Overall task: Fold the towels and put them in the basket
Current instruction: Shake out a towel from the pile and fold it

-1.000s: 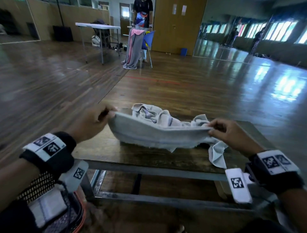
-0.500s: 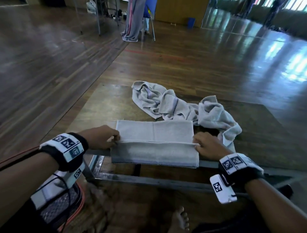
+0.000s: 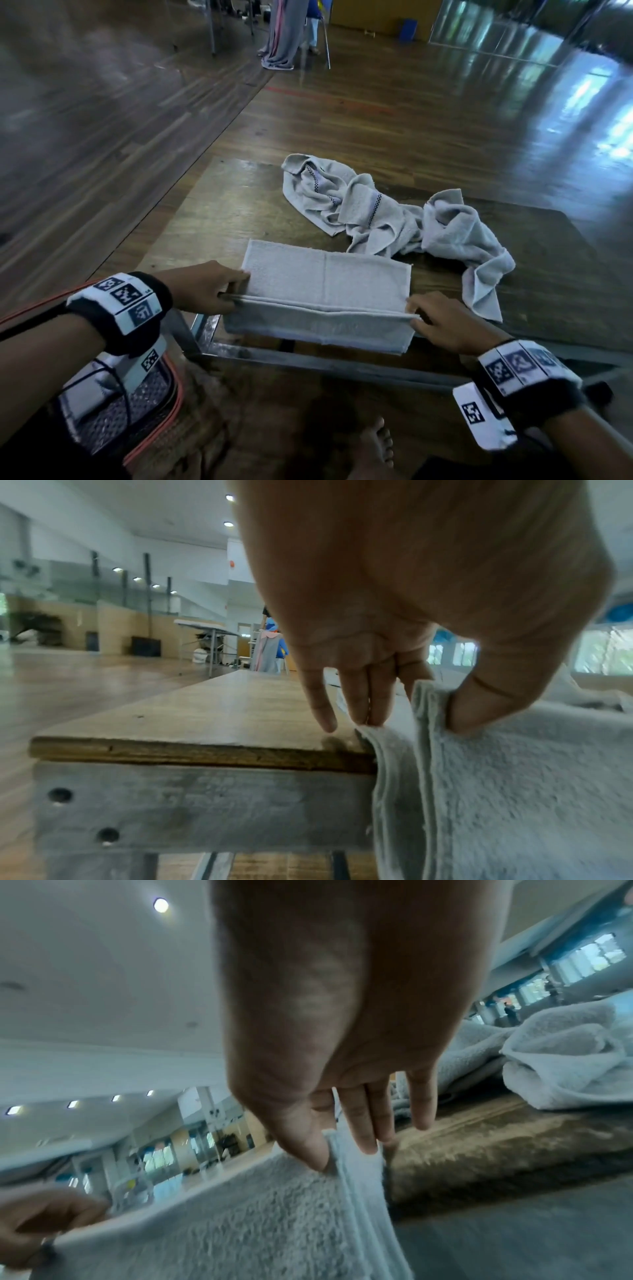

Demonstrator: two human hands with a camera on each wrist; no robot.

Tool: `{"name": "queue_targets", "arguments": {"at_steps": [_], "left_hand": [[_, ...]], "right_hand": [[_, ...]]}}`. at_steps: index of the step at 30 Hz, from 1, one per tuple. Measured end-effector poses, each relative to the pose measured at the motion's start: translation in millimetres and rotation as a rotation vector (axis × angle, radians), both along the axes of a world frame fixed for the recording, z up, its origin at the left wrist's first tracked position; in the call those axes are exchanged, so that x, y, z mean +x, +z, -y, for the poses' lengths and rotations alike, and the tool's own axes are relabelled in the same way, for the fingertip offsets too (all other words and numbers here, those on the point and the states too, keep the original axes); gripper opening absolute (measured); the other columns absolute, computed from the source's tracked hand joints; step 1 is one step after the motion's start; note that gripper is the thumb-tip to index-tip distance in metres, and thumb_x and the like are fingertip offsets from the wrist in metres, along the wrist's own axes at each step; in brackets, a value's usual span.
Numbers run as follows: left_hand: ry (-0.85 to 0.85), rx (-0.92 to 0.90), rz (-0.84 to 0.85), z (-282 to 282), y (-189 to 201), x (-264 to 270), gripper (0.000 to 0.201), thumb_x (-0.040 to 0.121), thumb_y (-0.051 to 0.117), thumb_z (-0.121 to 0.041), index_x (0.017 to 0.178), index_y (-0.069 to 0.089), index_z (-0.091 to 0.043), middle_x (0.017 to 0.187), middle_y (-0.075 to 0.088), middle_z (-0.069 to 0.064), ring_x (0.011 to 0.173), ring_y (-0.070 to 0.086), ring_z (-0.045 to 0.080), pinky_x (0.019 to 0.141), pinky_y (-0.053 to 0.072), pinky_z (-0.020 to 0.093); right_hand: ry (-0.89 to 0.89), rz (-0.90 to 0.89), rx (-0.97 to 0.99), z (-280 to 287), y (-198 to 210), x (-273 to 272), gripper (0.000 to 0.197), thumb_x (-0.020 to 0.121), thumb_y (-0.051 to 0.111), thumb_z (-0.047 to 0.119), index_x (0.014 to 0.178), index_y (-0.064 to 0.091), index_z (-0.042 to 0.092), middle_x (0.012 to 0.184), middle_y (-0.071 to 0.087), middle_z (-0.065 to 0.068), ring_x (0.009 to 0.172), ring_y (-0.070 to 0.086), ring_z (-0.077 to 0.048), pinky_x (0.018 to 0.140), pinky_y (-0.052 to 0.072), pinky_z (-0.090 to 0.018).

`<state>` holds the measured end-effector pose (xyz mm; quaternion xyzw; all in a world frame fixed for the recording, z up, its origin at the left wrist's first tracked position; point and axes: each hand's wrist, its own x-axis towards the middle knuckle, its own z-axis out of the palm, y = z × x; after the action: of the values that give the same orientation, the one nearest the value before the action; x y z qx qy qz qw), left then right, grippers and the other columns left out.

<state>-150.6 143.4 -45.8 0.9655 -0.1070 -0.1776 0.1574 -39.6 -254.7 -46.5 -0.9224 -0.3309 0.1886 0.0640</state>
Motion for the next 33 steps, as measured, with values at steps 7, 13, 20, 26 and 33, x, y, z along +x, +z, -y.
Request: {"name": "queue_targets", "arguments": {"at_steps": [7, 13, 20, 26, 33], "left_hand": [[0.226, -0.140, 0.215, -6.6, 21.0, 25.9, 0.019, 0.083, 0.065, -0.015, 0.072, 0.049, -0.017, 0.077, 0.061, 0.003, 0.073, 0.054, 0.023, 0.069, 0.044, 0.034], [0.232, 0.059, 0.232, -7.9, 6.7, 53.0, 0.010, 0.089, 0.058, -0.021, 0.097, 0.059, -0.014, 0.098, 0.062, 0.002, 0.089, 0.057, 0.020, 0.080, 0.051, 0.040], [0.234, 0.200, 0.114, 2.7, -4.6, 70.6, 0.004, 0.092, 0.051, -0.024, 0.094, 0.051, -0.021, 0.111, 0.054, 0.002, 0.093, 0.051, 0.021, 0.079, 0.046, 0.036], [0.211, 0.154, 0.093, 4.3, -5.5, 70.5, 0.013, 0.090, 0.051, -0.015, 0.102, 0.055, -0.012, 0.109, 0.052, 0.004, 0.096, 0.053, 0.024, 0.086, 0.047, 0.042], [0.174, 0.038, 0.219, -4.1, 13.4, 55.4, 0.014, 0.085, 0.063, -0.020, 0.098, 0.063, -0.013, 0.100, 0.056, 0.002, 0.088, 0.053, 0.018, 0.082, 0.048, 0.036]], "right_hand": [[-0.224, 0.070, 0.310, -5.9, 29.6, 27.7, 0.002, 0.084, 0.062, 0.012, 0.086, 0.062, 0.012, 0.089, 0.061, -0.002, 0.083, 0.056, -0.018, 0.078, 0.047, -0.035], [-0.219, 0.156, 0.248, -24.0, 12.8, 54.9, 0.011, 0.084, 0.060, 0.010, 0.093, 0.065, 0.007, 0.096, 0.060, -0.009, 0.093, 0.053, -0.022, 0.079, 0.038, -0.029], [-0.211, 0.132, 0.002, -37.9, -14.8, 77.2, 0.016, 0.085, 0.055, 0.017, 0.099, 0.061, 0.012, 0.117, 0.055, -0.010, 0.119, 0.041, -0.030, 0.098, 0.038, -0.042], [-0.222, 0.125, -0.056, -35.5, -14.8, 74.1, 0.023, 0.087, 0.053, 0.019, 0.109, 0.058, 0.012, 0.120, 0.055, -0.005, 0.118, 0.040, -0.026, 0.094, 0.040, -0.042], [-0.198, 0.197, 0.136, -22.6, 9.0, 61.9, 0.015, 0.081, 0.063, 0.022, 0.095, 0.067, 0.018, 0.102, 0.067, -0.003, 0.090, 0.060, -0.020, 0.083, 0.049, -0.038]]}}
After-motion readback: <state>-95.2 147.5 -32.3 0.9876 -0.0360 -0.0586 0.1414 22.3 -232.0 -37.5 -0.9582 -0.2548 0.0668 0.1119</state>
